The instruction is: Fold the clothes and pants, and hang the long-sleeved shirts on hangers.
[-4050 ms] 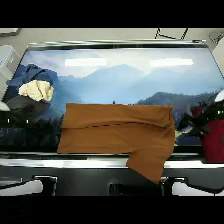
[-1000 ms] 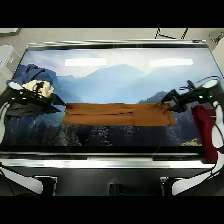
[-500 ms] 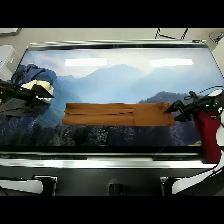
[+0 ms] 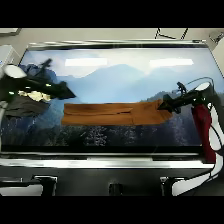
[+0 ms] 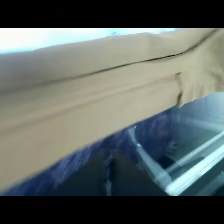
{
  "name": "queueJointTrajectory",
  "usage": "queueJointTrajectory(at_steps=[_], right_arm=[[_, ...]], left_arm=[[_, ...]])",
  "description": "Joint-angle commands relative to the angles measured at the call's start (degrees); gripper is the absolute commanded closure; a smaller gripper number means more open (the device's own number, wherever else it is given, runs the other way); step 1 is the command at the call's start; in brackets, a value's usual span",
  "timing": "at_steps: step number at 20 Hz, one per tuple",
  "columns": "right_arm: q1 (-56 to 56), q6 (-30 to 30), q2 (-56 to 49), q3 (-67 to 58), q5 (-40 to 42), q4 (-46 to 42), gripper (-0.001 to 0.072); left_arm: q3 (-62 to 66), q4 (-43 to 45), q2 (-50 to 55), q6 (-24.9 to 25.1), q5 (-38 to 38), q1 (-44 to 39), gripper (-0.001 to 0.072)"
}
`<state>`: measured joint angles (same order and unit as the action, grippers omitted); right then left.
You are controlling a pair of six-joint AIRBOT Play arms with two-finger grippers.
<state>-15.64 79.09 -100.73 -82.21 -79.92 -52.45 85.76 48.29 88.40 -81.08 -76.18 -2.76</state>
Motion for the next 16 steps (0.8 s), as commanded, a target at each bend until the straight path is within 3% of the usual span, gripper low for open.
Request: queueJointTrajectory(at_steps=[1,5,9,12,16], right_arm=[[3.08,3.78,8.87,-0.09,-2.49,0.94,0.0673],[6.14,9.94,21.18,-0.09,-5.6,0.96,0.0673],[9.66,15.93,30.14,-0.09,-8.17,0.98,0.0672],[11.61,19.02,35.98,-0.09,-8.39,0.96,0.0672],[11.61,20.81,39.6,-0.09,-7.87,0.94,0.0673]], left_arm=[[-3.52,0.11,3.52,-0.02,16.31,-13.25,0.0685],[-4.13,-3.76,13.38,-6.03,23.04,-24.39,0.0685],[-4.09,-21.49,21.33,-5.95,32.94,-32.0,0.0686],[-3.41,-30.36,25.05,-5.97,36.11,-37.92,0.0687],[-1.51,-40.87,25.77,-5.95,47.32,-44.83,0.0687]])
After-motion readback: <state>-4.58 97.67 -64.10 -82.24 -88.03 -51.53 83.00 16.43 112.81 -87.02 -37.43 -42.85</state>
